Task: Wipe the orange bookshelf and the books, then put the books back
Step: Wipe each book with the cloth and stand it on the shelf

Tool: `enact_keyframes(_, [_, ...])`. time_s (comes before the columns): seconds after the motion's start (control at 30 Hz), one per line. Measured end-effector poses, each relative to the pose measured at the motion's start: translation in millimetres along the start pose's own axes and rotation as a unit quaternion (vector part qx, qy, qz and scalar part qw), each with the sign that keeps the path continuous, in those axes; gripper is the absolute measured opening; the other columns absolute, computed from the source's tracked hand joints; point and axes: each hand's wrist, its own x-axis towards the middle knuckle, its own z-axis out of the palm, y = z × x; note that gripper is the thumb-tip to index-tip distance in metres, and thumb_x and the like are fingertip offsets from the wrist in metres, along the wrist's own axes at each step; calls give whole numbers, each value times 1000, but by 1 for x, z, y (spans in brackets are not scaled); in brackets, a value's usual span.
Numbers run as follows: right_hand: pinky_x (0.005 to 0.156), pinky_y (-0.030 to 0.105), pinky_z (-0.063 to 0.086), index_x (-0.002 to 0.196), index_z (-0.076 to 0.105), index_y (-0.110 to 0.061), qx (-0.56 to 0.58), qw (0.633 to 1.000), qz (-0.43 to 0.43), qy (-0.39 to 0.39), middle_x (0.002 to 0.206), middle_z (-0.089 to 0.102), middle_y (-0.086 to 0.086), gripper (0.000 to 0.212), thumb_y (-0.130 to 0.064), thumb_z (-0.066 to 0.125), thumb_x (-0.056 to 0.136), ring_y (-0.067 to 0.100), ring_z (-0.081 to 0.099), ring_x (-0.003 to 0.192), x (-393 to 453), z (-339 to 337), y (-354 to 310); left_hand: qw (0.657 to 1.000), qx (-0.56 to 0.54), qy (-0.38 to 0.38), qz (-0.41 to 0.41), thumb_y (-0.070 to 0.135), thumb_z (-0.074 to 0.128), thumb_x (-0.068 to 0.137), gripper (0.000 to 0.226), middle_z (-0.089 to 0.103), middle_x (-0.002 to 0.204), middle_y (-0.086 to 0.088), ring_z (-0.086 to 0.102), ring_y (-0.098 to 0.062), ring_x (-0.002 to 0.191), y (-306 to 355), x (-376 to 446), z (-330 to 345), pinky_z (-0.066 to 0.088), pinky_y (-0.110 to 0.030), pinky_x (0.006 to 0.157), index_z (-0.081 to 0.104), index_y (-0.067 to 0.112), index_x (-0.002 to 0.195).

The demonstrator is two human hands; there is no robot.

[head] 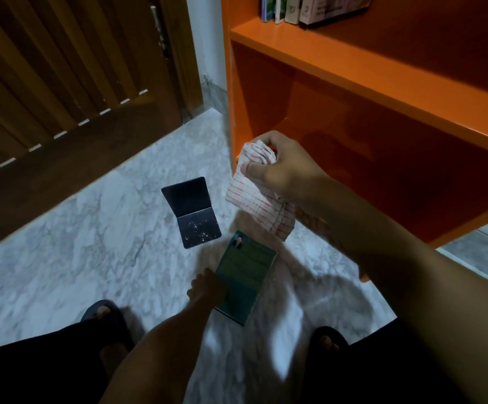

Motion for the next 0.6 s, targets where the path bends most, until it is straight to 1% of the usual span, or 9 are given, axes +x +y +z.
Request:
enact_keyframes(0.1, [69,43,56,117,55,-16,6,1000,-4,-7,106,68,16,27,-21,68,94,32,68,87,2,1,0,999,-44,0,13,31,63,92,51,51,128,-12,54,-31,115,1,0,-1,52,-46,96,43,13,135])
enact_keyframes(0.2, [75,46,57,117,54,-18,2,1000,2,-11,105,68,13,27,-22,68,94,34,68,93,2,0,1,995,-89,-13,46,22,57,97,40,55,126,-14,56,-26,101,11,-13,-9,56,-38,81,40,10,131])
enact_keyframes(0.27, [73,43,56,118,53,-20,-1,1000,10,-18,104,67,7,28,-23,67,94,30,67,94,2,-2,2,993,-89,-15,71,18,53,99,34,57,118,-12,55,-22,95,17,-19,-16,52,-33,72,41,7,128])
enact_keyframes(0.33, [65,32,52,120,52,-21,-1,1000,15,-21,105,64,2,28,-23,65,95,23,66,91,1,-4,3,992,-87,-18,92,16,52,99,30,54,110,-8,52,-19,91,24,-26,-29,44,-24,62,43,3,124])
enact_keyframes(0.4, [61,26,49,118,53,-21,-1,999,19,-28,101,64,0,25,-22,65,96,19,66,84,0,-7,7,988,-98,-27,115,16,52,98,25,55,97,-5,53,-16,80,31,-29,-49,40,-22,55,49,3,119])
enact_keyframes(0.47, [56,27,46,100,59,-18,-9,999,22,-27,84,65,0,6,-21,64,97,16,65,68,-2,-10,10,980,-129,-45,147,23,59,89,30,64,98,-14,62,-22,82,37,-34,-74,54,-35,65,57,1,110])
enact_keyframes(0.53, [54,28,43,84,61,-14,-19,999,37,-29,67,61,2,16,-20,61,98,17,58,54,-2,-12,15,975,-160,-39,149,29,66,80,33,69,104,-16,67,-29,91,40,-37,-98,59,-45,82,62,7,103])
enact_keyframes(0.57, [54,30,43,83,61,-12,-25,998,48,-28,65,59,4,18,-21,60,99,19,56,53,1,-12,22,972,-179,-39,146,27,67,82,29,69,106,-15,68,-29,90,44,-44,-113,61,-42,80,62,9,104])
enact_keyframes(0.6, [56,33,44,86,61,-10,-40,997,55,-19,67,59,6,19,-23,59,99,21,57,56,5,-11,30,967,-200,-37,151,22,65,89,21,69,106,-13,68,-26,84,49,-55,-129,62,-33,68,60,9,104])
